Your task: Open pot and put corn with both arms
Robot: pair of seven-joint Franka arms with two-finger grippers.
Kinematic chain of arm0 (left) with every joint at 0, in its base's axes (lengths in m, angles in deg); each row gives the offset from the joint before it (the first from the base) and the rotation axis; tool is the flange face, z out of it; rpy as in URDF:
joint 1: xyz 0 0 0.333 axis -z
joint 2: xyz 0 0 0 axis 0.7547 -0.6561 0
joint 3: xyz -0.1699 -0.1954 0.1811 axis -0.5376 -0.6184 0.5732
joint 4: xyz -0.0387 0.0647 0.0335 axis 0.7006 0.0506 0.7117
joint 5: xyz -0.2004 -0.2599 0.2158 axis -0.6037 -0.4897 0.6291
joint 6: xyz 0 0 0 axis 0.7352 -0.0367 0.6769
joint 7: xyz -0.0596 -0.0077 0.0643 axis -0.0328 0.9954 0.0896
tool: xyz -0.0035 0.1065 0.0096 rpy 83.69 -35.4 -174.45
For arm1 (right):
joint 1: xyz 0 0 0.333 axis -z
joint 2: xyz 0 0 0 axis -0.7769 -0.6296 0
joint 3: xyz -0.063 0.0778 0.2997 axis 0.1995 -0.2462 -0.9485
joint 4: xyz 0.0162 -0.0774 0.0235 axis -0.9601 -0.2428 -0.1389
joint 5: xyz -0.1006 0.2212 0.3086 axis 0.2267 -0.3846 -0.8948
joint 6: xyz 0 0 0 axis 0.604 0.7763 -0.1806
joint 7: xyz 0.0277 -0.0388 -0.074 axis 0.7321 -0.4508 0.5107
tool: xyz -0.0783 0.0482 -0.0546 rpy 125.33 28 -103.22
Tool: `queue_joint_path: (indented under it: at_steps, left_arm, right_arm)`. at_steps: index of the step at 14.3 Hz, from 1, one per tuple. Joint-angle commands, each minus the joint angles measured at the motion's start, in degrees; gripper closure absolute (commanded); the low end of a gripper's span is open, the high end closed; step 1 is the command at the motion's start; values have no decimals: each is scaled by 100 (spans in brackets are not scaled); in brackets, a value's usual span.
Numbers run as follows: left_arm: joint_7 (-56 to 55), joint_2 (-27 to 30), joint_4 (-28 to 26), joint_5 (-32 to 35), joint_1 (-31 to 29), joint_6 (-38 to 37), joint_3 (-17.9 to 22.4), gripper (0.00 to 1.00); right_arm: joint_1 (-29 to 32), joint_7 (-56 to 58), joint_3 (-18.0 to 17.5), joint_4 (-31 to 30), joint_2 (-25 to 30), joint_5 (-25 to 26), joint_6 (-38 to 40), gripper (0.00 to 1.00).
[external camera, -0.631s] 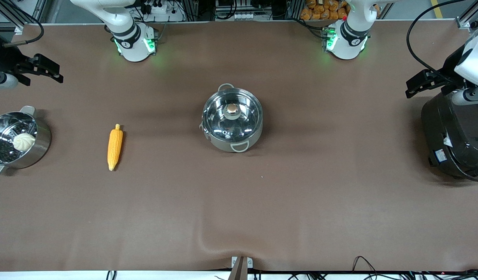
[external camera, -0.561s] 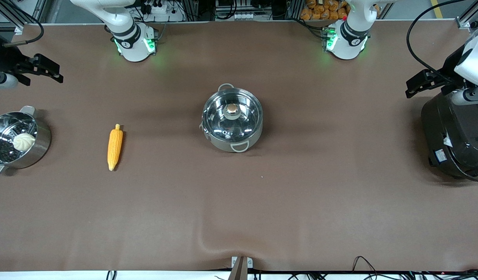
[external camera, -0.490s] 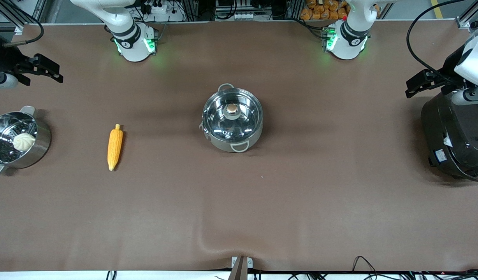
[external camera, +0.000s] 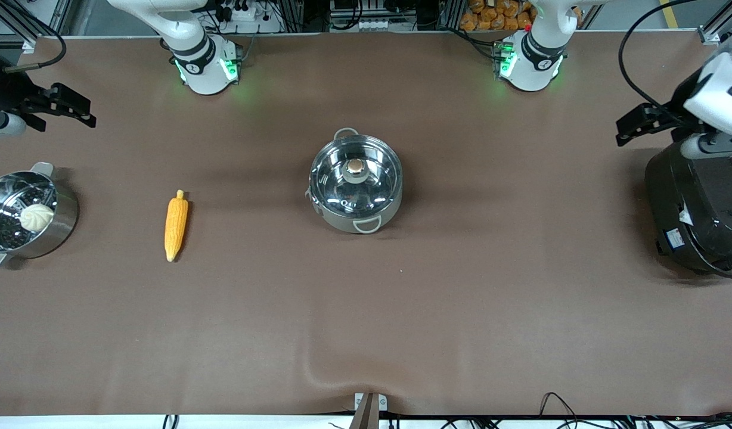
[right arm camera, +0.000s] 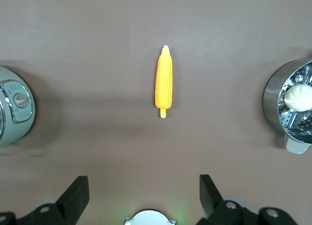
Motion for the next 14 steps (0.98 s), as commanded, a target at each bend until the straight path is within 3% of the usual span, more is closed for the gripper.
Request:
queue_joint_path:
  at_steps: [1, 6, 9, 12, 14]
  left_arm:
    - [-170, -103, 135, -6, 73, -123, -378, 0]
    - [-2348, -857, 582, -42, 239, -52, -1626, 0]
    - [-3726, -1376, 882, -33, 905, 385, -1725, 0]
    - [-4941, -1693, 909, -33, 1512, 913, -1725, 0]
    - [-5583, -1965, 918, -7, 1899, 1325, -1699, 0]
  right_arm:
    - [131, -52, -91, -403, 15, -35, -431, 0]
    - [114, -35, -91, -1133, -266, -35, -1714, 0]
    - [79, -9, -100, -1642, -565, -35, -2662, 0]
    - [53, 53, -118, -2388, -828, -27, -3884, 0]
    - [-9, 62, -126, -2619, -1056, -27, -4291, 0]
